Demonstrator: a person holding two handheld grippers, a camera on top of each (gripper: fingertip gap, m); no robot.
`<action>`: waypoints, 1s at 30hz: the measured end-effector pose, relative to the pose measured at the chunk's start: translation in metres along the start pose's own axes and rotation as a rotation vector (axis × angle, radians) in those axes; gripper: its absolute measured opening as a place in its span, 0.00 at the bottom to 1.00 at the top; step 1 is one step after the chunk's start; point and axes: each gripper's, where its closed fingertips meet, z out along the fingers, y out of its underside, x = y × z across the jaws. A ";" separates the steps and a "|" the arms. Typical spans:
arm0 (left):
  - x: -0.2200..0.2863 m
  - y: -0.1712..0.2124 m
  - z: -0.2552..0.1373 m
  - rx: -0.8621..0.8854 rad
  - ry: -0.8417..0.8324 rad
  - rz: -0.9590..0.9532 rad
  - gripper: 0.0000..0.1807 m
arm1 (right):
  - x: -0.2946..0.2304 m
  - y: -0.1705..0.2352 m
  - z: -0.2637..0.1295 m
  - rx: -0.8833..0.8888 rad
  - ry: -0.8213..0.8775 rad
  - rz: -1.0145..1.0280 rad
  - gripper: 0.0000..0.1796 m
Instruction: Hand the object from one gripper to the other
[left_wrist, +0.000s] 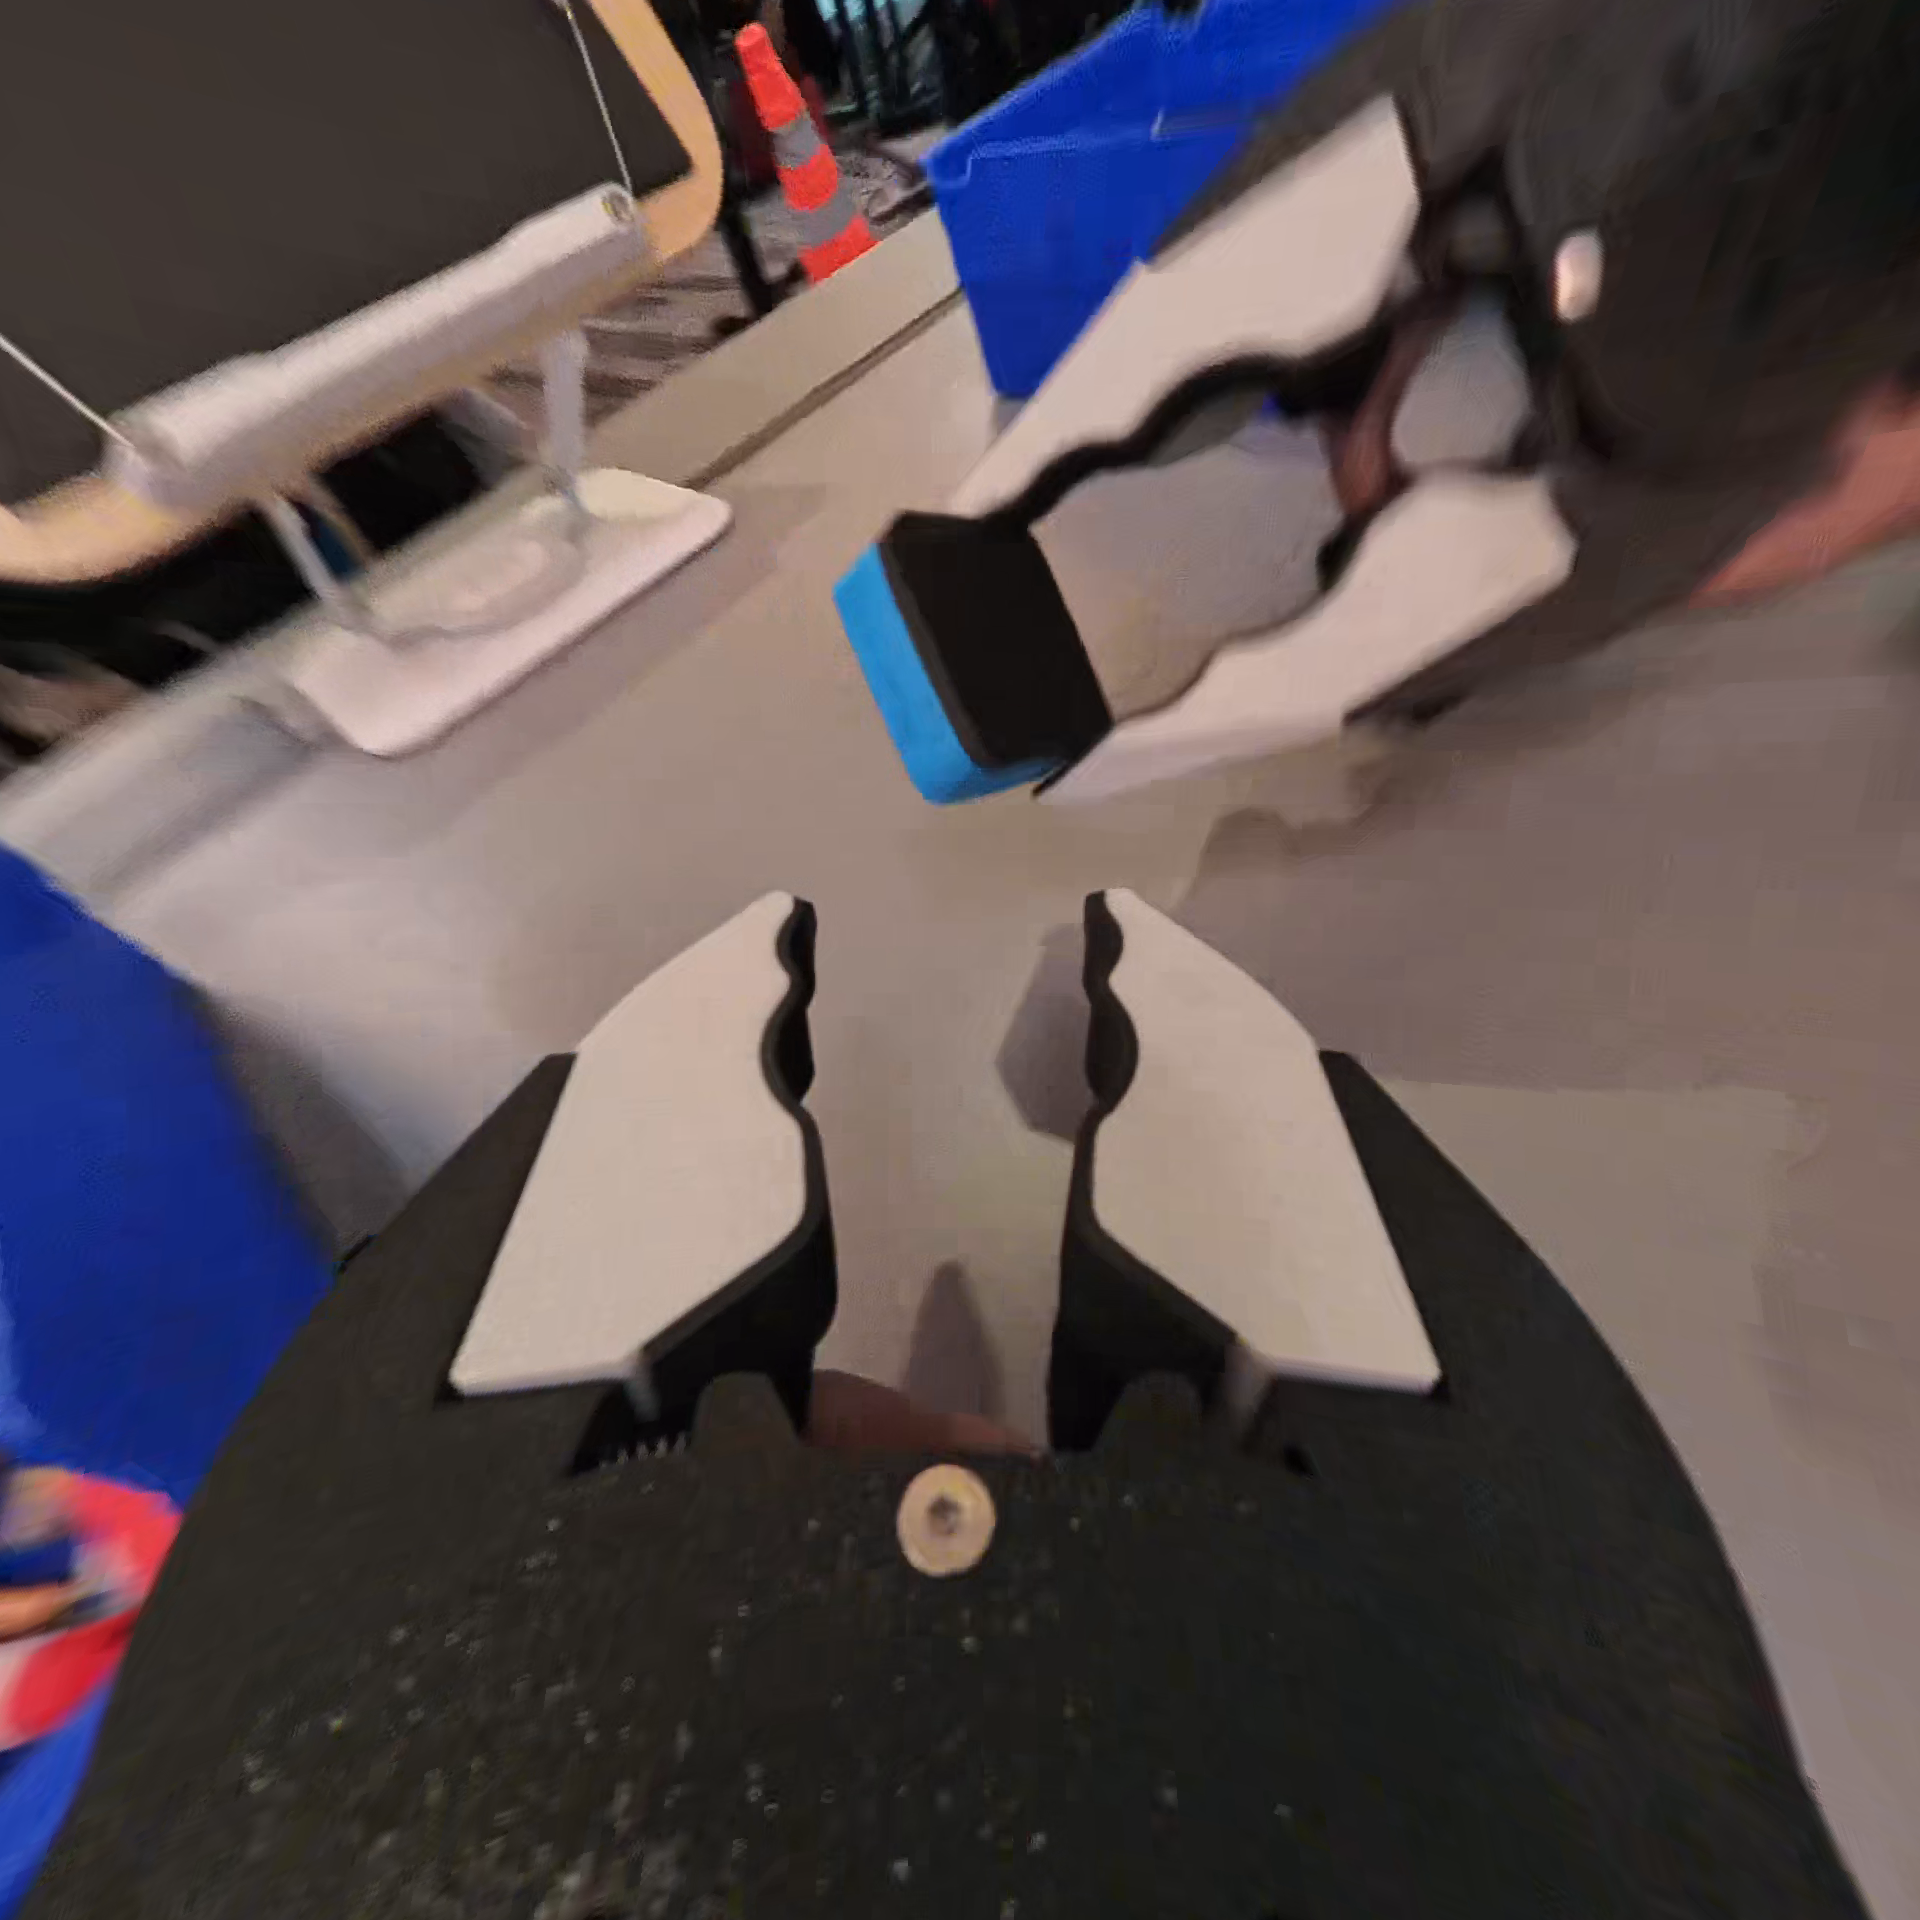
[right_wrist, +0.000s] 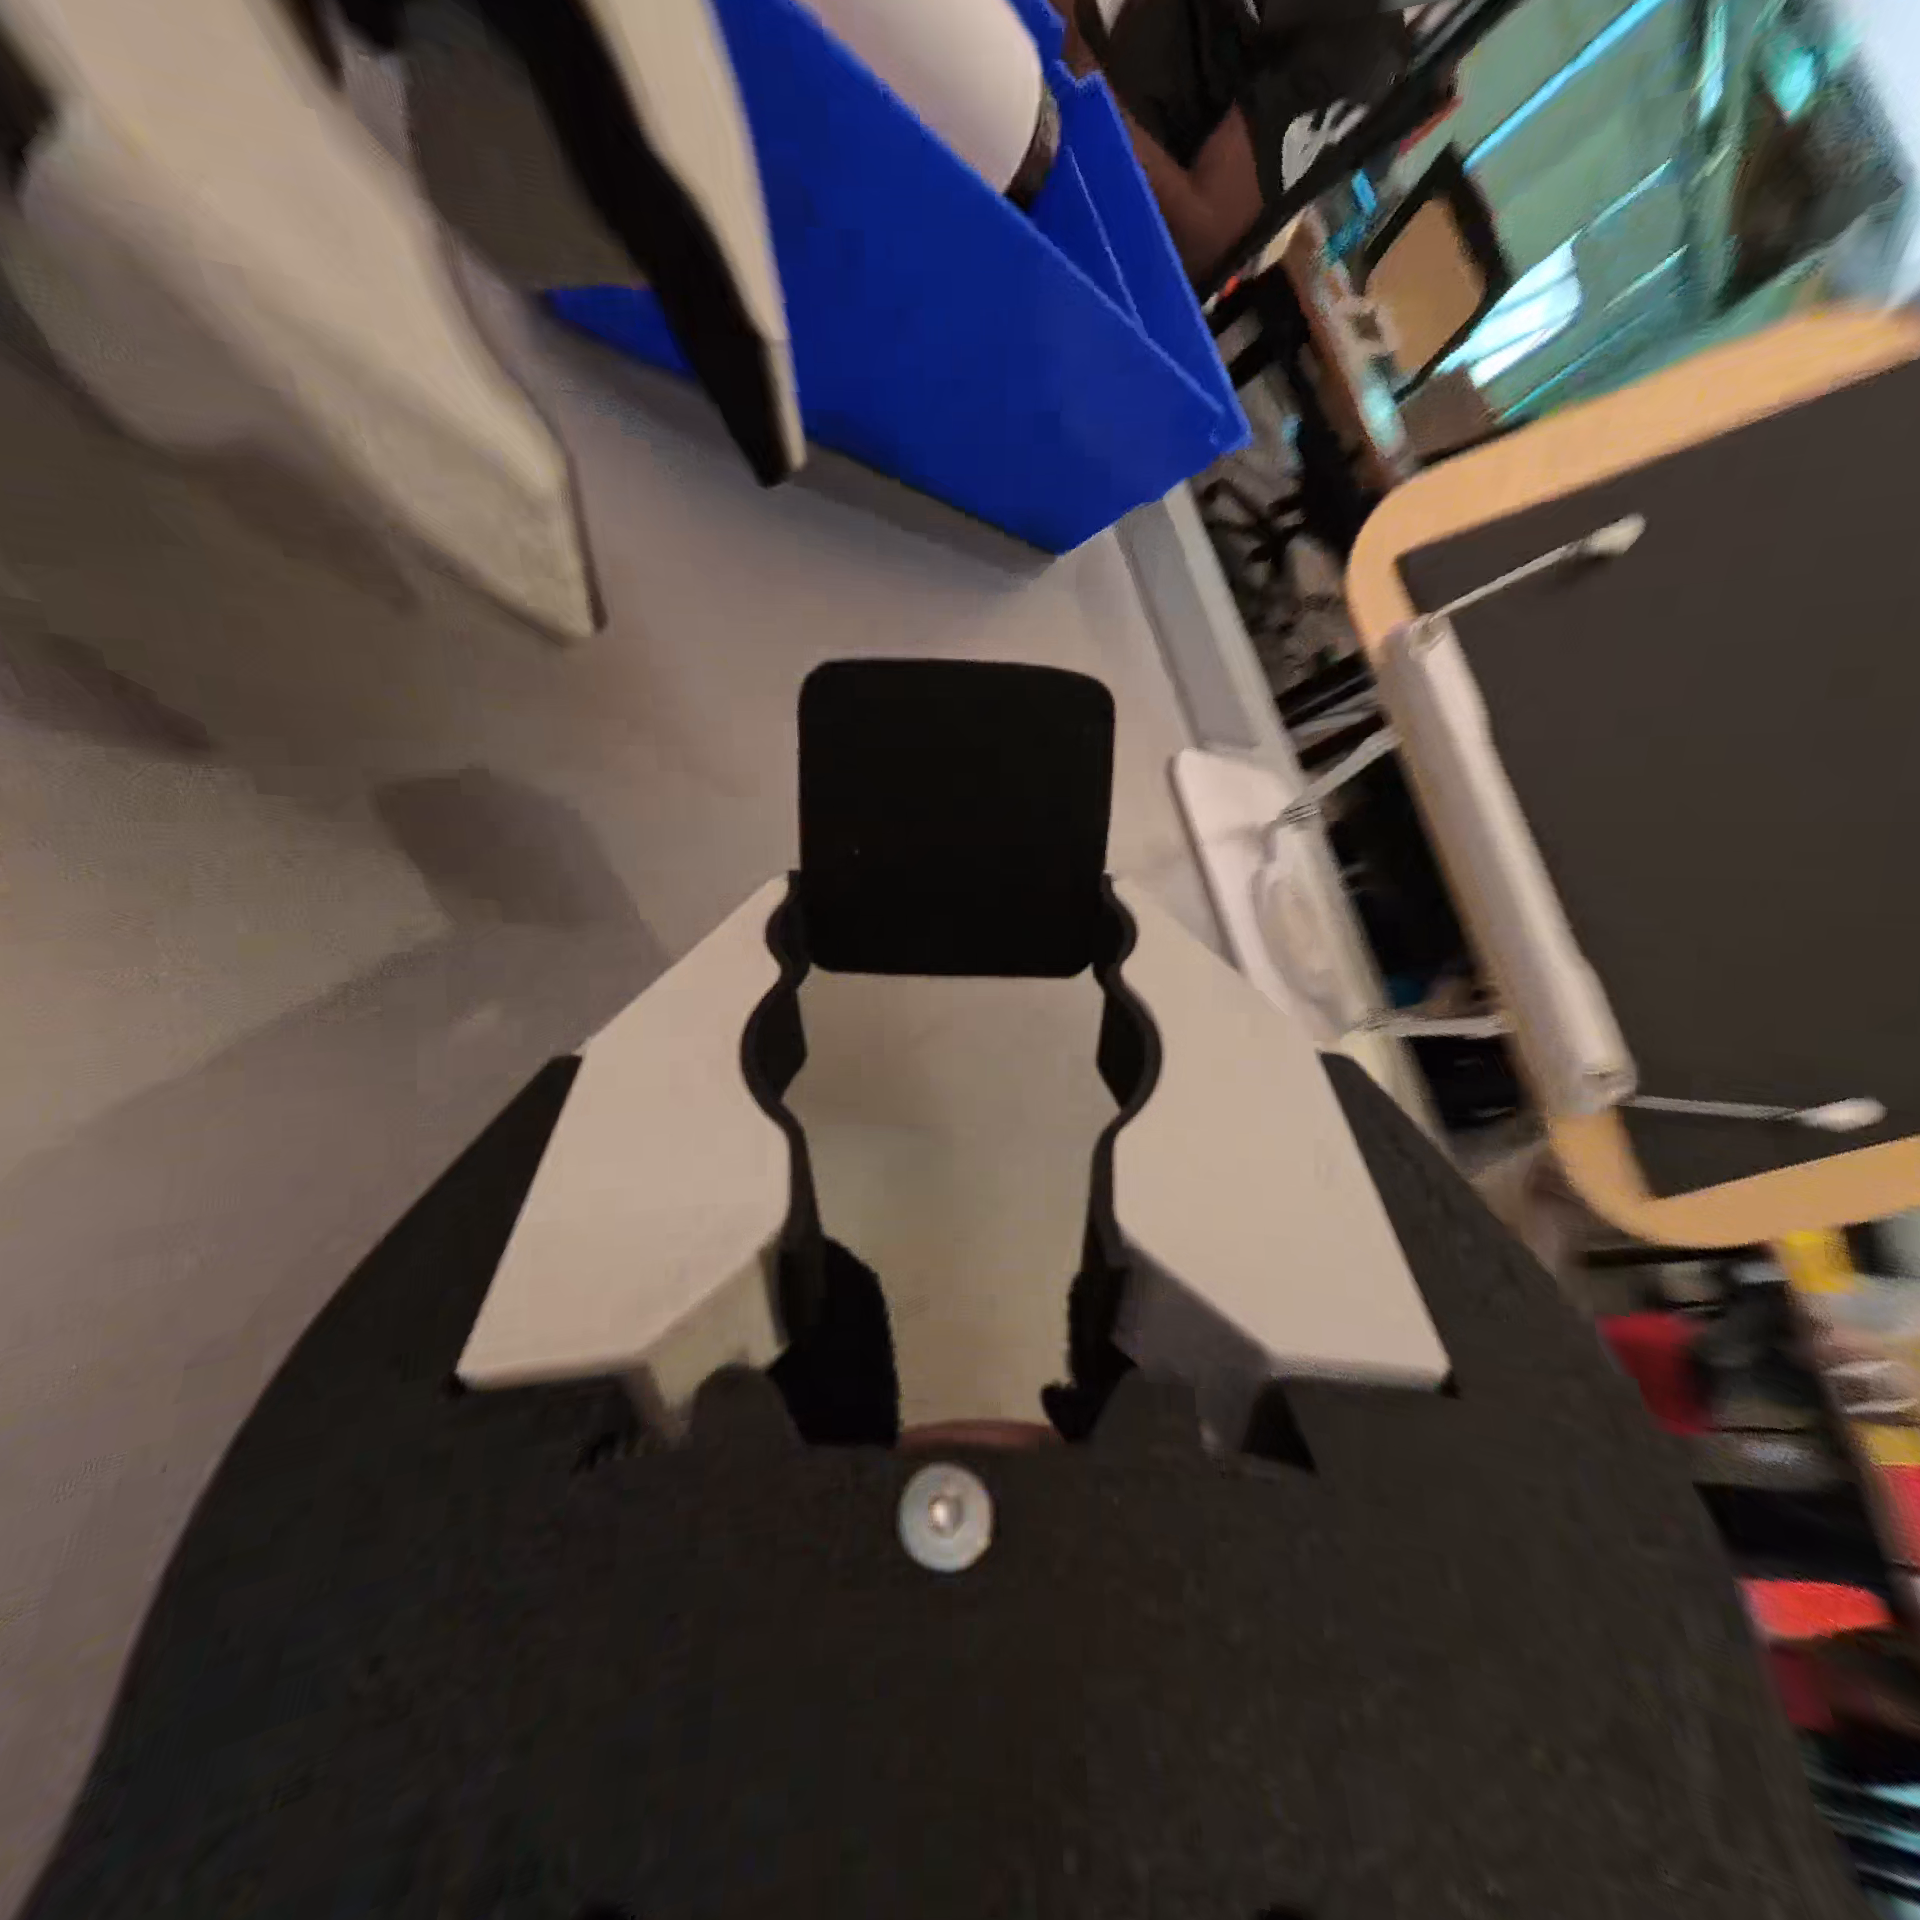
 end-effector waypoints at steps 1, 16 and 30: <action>0.002 -0.001 0.000 0.014 0.073 -0.105 0.28 | -0.003 -0.004 -0.001 -0.001 0.027 -0.089 0.31; 0.017 -0.009 -0.008 0.085 0.367 -0.343 0.12 | -0.036 -0.044 -0.009 0.112 0.110 -0.345 0.37; 0.022 -0.047 -0.043 0.337 0.664 -0.532 0.12 | -0.023 -0.095 -0.054 0.611 -0.852 1.048 0.35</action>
